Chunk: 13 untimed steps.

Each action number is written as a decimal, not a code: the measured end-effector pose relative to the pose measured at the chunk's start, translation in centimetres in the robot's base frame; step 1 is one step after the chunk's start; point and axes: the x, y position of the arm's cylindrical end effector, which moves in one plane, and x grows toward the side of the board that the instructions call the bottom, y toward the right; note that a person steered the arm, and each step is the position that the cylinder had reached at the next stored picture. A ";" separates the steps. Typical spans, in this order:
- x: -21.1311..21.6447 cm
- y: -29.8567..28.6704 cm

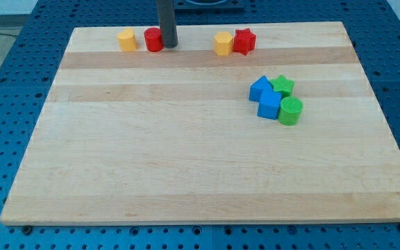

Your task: Move the yellow hexagon parallel to the right of the red circle

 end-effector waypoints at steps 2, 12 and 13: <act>0.0 -0.4; 1.5 10.9; 1.0 10.0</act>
